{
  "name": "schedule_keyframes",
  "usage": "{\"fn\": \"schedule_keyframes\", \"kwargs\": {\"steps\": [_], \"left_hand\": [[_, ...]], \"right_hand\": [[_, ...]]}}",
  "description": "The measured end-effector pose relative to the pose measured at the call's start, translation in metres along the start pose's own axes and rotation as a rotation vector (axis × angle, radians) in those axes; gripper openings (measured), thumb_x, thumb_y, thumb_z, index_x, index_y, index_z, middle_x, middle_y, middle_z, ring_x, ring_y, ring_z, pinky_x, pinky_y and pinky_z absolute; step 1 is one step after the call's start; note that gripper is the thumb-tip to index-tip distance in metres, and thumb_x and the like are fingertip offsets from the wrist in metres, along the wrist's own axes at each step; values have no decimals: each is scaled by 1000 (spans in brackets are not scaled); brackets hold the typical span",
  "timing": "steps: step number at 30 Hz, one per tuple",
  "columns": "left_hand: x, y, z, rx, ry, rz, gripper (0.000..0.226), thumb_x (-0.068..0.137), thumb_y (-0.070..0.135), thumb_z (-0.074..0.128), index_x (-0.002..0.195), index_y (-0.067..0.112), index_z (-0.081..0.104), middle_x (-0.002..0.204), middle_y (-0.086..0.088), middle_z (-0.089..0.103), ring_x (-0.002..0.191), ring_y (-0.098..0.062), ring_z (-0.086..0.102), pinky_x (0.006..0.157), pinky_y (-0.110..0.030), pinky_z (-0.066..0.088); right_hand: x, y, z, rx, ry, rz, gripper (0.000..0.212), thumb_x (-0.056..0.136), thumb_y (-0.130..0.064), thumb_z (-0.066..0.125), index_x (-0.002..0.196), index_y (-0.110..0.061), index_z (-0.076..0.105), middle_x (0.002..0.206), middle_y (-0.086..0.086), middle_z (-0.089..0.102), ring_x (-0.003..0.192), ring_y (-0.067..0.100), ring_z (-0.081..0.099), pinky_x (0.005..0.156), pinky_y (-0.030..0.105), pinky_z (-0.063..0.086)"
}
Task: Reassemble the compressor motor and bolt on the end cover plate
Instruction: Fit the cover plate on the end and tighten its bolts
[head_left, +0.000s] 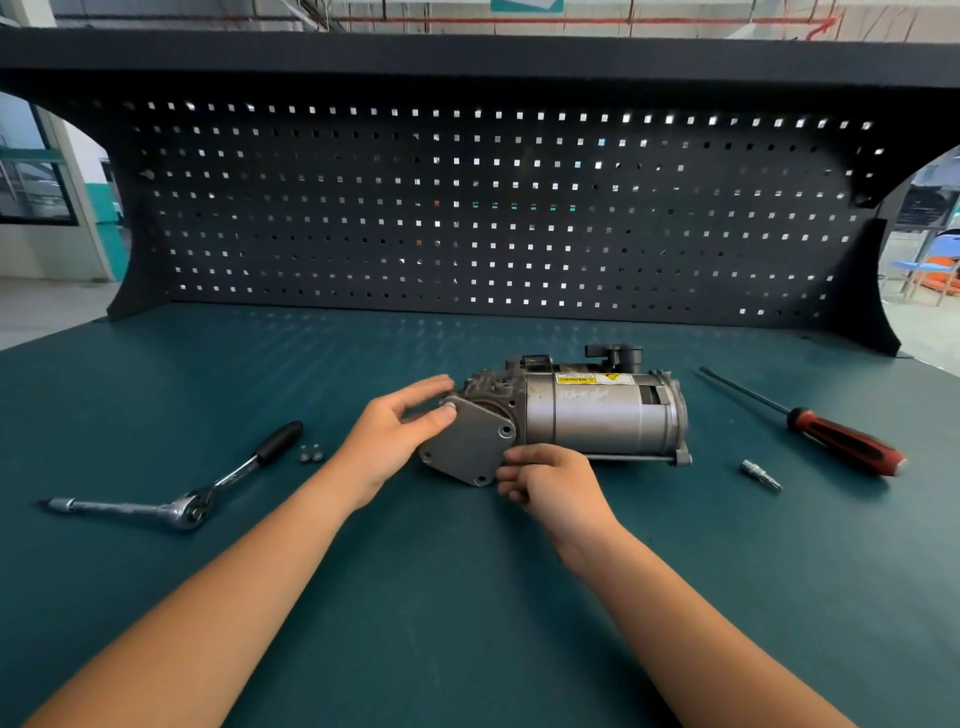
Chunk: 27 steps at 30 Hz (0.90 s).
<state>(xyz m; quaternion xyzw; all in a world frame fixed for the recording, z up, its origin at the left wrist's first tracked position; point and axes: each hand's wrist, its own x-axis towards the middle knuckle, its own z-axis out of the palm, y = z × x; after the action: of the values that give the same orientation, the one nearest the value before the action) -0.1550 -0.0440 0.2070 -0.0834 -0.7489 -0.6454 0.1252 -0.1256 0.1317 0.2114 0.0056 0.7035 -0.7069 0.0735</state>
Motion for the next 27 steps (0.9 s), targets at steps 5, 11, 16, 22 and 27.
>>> {"fn": "schedule_keyframes", "kwargs": {"steps": [5, 11, 16, 22, 27], "left_hand": [[0, -1, 0, -151, 29, -104, 27, 84, 9, 65, 107, 23, 68, 107, 3, 69, 105, -13, 62, 97, -33, 46], [1, 0, 2, -222, 48, -112, 19, 83, 9, 65, 92, 25, 70, 89, 8, 74, 85, -5, 66, 78, -26, 52], [1, 1, 2, -215, 55, -95, 19, 82, 9, 66, 91, 26, 70, 88, 9, 73, 80, -1, 67, 66, -20, 54], [2, 2, 0, -120, 57, -44, 20, 81, 13, 69, 90, 31, 70, 100, 8, 70, 95, -6, 63, 78, -21, 48], [1, 3, 1, -80, 61, -26, 20, 84, 15, 67, 91, 34, 69, 101, 11, 68, 93, -2, 62, 74, -16, 46]], "right_hand": [[-2, 1, 2, 47, -74, -6, 22, 89, 11, 48, 96, -9, 54, 96, 15, 56, 63, 16, 58, 60, 16, 53], [-4, 0, -1, -15, -129, -6, 9, 94, 0, 49, 87, -5, 52, 65, 11, 57, 38, 11, 53, 44, 16, 47], [1, 3, -5, -226, -66, -62, 20, 91, -14, 59, 72, -9, 53, 54, 2, 54, 30, 6, 44, 34, 15, 32], [4, 7, -7, -245, -19, -104, 17, 89, -21, 63, 76, -9, 61, 48, -2, 54, 31, 7, 42, 35, 16, 32], [4, 10, -6, -315, 9, -140, 23, 89, -27, 62, 74, -10, 66, 43, -5, 55, 30, 7, 40, 34, 15, 30]]}}
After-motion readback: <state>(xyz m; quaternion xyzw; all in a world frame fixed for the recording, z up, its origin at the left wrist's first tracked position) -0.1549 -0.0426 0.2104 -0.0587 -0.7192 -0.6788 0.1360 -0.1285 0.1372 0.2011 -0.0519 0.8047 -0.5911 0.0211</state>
